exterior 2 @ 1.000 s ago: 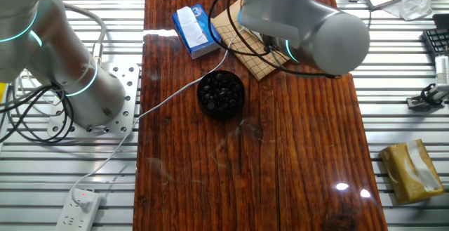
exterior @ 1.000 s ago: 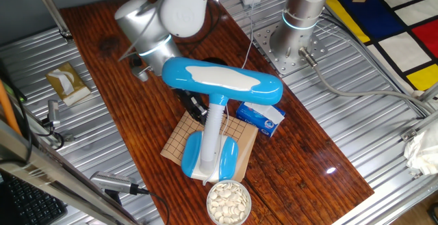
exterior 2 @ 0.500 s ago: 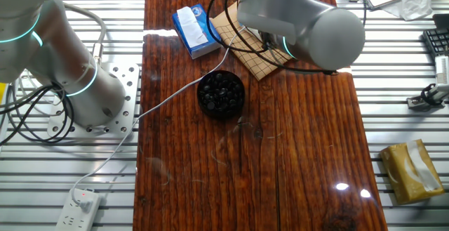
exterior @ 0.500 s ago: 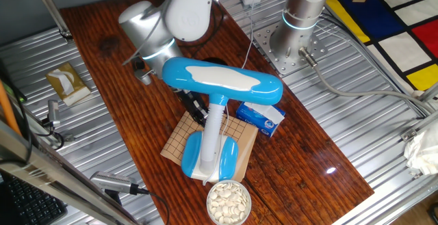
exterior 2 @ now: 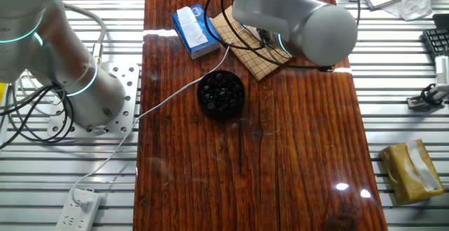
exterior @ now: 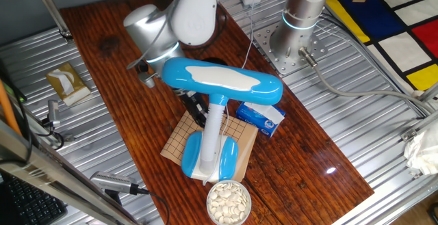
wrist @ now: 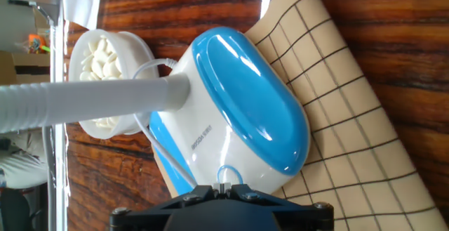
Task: Turn on the desk lamp by pressing the button
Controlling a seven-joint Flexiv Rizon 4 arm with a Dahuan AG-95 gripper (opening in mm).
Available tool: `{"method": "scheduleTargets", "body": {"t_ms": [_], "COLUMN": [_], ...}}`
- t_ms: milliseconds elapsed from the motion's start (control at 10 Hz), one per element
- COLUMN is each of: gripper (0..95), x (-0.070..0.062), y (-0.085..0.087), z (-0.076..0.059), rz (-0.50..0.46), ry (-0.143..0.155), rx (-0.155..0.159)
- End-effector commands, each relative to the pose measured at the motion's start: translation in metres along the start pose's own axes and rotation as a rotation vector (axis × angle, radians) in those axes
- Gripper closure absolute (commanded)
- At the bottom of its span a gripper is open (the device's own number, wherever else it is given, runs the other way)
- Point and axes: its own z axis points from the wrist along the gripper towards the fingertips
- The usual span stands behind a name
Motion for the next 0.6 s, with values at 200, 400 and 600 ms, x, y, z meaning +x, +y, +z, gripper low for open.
{"method": "scheduleTargets", "body": {"t_ms": [200,400,600], "gripper": [95.0,95.0,95.0], "x": [-0.0011,-0.0014,-0.0014], "y": [0.0006,0.0008,0.0008], "z": [0.0033,0.0037,0.0037], "rz": [0.003,0.001,0.003], "ry": [-0.002,-0.003,-0.002], "rx": [0.001,0.006,0.015]}}
